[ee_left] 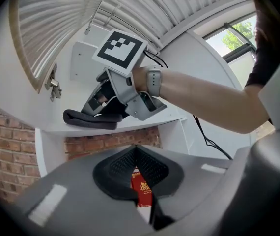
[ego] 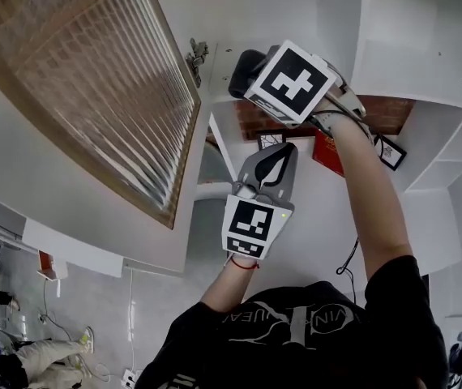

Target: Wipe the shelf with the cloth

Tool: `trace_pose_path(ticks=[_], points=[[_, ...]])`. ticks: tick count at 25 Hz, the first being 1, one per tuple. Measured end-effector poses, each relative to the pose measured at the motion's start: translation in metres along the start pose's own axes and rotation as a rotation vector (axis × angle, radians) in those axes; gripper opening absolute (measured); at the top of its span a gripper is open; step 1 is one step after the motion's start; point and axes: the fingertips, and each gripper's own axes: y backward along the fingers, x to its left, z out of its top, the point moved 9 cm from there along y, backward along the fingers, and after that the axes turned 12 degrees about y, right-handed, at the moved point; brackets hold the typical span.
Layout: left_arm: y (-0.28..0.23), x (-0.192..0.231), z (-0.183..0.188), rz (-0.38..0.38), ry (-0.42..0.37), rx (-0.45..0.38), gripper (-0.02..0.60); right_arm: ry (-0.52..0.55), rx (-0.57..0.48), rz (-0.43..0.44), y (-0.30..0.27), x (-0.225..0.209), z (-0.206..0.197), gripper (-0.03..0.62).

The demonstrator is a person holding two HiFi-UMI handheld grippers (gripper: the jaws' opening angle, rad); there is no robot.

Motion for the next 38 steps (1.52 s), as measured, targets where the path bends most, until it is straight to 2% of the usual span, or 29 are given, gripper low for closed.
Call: trace_pose_path(ticks=[5, 8, 10, 11, 12, 14, 16, 17, 20, 22, 23, 28, 33, 38], points=[[0.011, 0.007, 0.000, 0.056, -0.005, 0.005, -0.015, 0.063, -0.067, 0.036, -0.018, 0.009, 0.023, 0.009], [0.016, 0.008, 0.002, 0.078, -0.015, -0.001, -0.014, 0.144, -0.126, 0.012, -0.021, 0.010, 0.027, 0.011], [0.022, 0.009, 0.002, 0.095, -0.014, -0.005, -0.015, 0.154, -0.185, -0.003, -0.014, 0.010, 0.022, 0.015], [0.024, 0.010, 0.001, 0.104, -0.011, -0.004, -0.014, 0.142, -0.222, 0.000, -0.008, 0.011, 0.020, 0.040], [0.025, 0.011, 0.000, 0.111, -0.009, -0.001, -0.015, 0.133, -0.257, 0.010, -0.002, 0.012, 0.019, 0.094], [0.026, 0.014, -0.002, 0.121, -0.002, 0.005, -0.015, 0.163, -0.294, 0.052, 0.006, 0.019, 0.019, 0.142], [0.025, 0.016, -0.003, 0.125, 0.004, 0.009, -0.014, 0.243, -0.281, 0.086, 0.006, 0.032, 0.021, 0.179], [0.025, 0.016, -0.004, 0.126, 0.005, 0.010, -0.015, 0.291, -0.257, 0.076, 0.002, 0.037, 0.022, 0.181], [0.022, 0.016, -0.005, 0.126, 0.009, 0.015, -0.014, 0.462, -0.144, -0.012, -0.018, 0.046, 0.022, 0.181], [0.021, 0.015, -0.007, 0.125, 0.012, 0.017, -0.015, 0.527, -0.097, -0.049, -0.026, 0.049, 0.019, 0.168], [0.022, 0.015, -0.008, 0.126, 0.013, 0.019, -0.015, 0.536, -0.093, -0.058, -0.026, 0.049, 0.017, 0.133], [0.024, 0.016, -0.015, 0.137, 0.029, 0.030, -0.014, 0.491, -0.109, -0.070, -0.010, 0.045, 0.009, 0.077], [0.019, 0.012, -0.017, 0.120, 0.034, 0.033, -0.014, 0.429, -0.043, -0.179, 0.010, 0.041, -0.021, 0.072], [0.008, 0.000, -0.017, 0.078, 0.032, 0.034, -0.014, 0.352, -0.003, -0.214, 0.030, 0.031, -0.048, 0.072]])
